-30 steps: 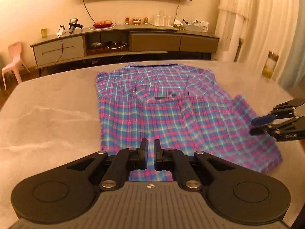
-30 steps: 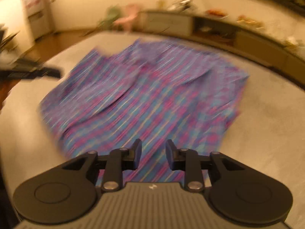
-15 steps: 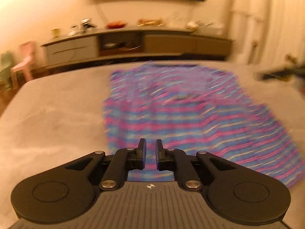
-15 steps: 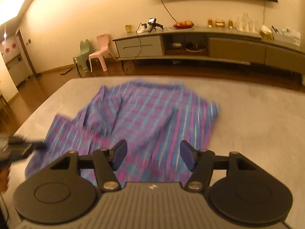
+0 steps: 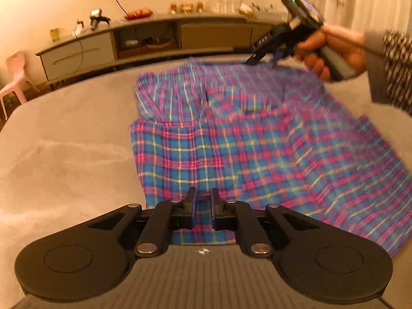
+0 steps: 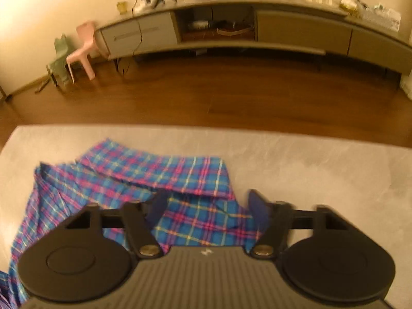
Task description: Fold clothes
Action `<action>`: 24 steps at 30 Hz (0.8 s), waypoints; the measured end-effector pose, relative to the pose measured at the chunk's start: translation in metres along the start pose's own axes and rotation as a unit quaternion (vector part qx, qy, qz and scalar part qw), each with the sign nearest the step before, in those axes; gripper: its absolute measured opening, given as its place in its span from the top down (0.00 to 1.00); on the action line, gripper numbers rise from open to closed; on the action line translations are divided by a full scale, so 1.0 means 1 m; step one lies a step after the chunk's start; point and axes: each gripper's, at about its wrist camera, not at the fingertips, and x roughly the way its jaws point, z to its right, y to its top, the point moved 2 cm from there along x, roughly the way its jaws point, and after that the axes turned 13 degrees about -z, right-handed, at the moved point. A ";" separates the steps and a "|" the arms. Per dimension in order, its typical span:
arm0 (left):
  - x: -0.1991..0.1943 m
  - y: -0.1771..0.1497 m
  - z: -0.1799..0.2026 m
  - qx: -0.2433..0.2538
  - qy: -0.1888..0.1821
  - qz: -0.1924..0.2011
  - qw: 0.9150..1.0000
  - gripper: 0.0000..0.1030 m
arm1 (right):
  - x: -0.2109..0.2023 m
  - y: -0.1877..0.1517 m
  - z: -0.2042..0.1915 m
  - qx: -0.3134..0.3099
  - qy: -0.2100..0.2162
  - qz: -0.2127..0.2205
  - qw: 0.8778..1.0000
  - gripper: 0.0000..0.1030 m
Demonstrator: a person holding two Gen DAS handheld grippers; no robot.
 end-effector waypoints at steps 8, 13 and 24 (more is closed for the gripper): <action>0.010 0.003 -0.012 -0.046 -0.030 -0.016 0.998 0.90 | -0.107 -0.063 -0.041 -0.085 0.034 0.102 0.991 0.96; 0.005 -0.002 -0.039 -0.144 -0.072 -0.027 0.987 0.90 | -0.243 -0.201 -0.084 -0.200 0.070 0.214 0.954 0.96; -0.021 -0.052 -0.102 -0.374 -0.188 -0.026 0.908 0.90 | -0.234 -0.429 -0.068 -0.225 -0.052 0.115 0.966 0.92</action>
